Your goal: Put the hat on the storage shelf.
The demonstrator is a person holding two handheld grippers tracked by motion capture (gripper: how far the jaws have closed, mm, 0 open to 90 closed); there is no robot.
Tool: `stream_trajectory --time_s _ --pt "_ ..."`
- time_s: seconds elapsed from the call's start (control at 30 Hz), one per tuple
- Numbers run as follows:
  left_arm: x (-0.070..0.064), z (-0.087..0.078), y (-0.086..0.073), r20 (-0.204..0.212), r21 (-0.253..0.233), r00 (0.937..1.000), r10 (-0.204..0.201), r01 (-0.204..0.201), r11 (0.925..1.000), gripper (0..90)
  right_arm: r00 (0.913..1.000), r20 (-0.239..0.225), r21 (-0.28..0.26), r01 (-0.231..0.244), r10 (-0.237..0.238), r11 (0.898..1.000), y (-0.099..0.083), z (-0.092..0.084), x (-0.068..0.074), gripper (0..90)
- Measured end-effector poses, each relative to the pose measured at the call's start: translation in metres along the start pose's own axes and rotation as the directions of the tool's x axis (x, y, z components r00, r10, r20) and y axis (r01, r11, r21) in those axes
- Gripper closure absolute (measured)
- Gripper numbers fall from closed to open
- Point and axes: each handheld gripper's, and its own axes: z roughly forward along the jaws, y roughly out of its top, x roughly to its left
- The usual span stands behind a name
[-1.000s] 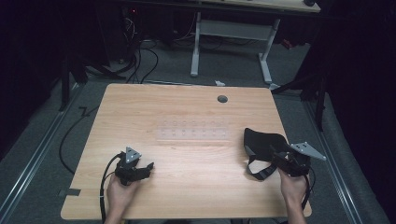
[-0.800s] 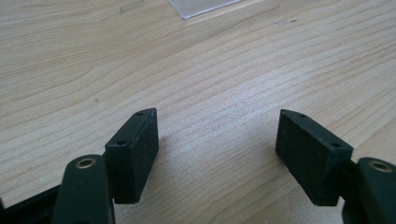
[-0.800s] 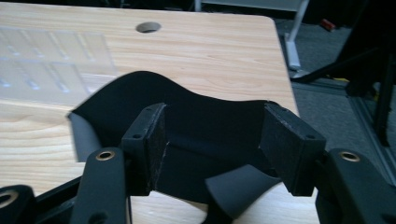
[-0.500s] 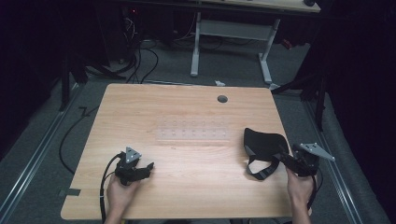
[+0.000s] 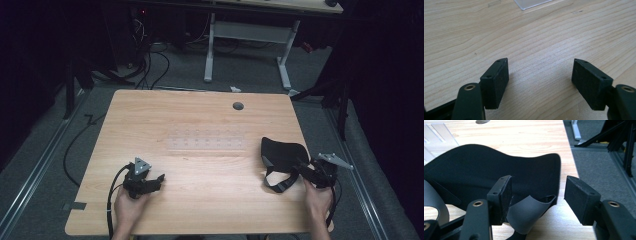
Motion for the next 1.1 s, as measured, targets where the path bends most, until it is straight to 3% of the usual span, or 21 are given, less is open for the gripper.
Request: stream_trajectory --time_s 0.57,0.67,0.87,0.93,0.97,1.1 --pt "0.0 0.0 0.0 0.001 -0.001 1.0 -0.001 0.001 1.0 30.3 0.9933 -0.108 0.068 -0.034 0.041 0.997 -0.014 0.035 0.01 41.4" --pt "0.0 0.0 0.0 0.001 -0.001 1.0 -0.001 0.001 1.0 30.3 0.9905 -0.127 0.079 -0.043 0.052 0.996 -0.018 0.038 0.01 45.4" --pt "0.0 0.0 0.0 0.001 -0.001 1.0 -0.001 0.001 1.0 30.3 0.9889 -0.147 0.075 -0.014 0.025 0.997 -0.021 0.038 0.01 62.4" --pt "0.0 0.0 0.0 0.001 -0.001 1.0 -0.001 0.001 1.0 30.3 0.9878 -0.154 0.071 -0.013 0.024 0.997 -0.021 0.038 0.01 64.0" --pt "0.0 0.0 0.0 0.001 -0.001 1.0 -0.002 0.002 1.0 30.3 0.9854 -0.169 0.059 -0.009 0.019 0.998 -0.021 0.036 0.009 69.2" --pt "0.0 0.0 0.0 0.001 -0.001 1.0 -0.001 0.001 1.0 30.3 0.9777 -0.208 0.049 -0.016 0.026 0.999 -0.021 0.034 0.008 76.2"
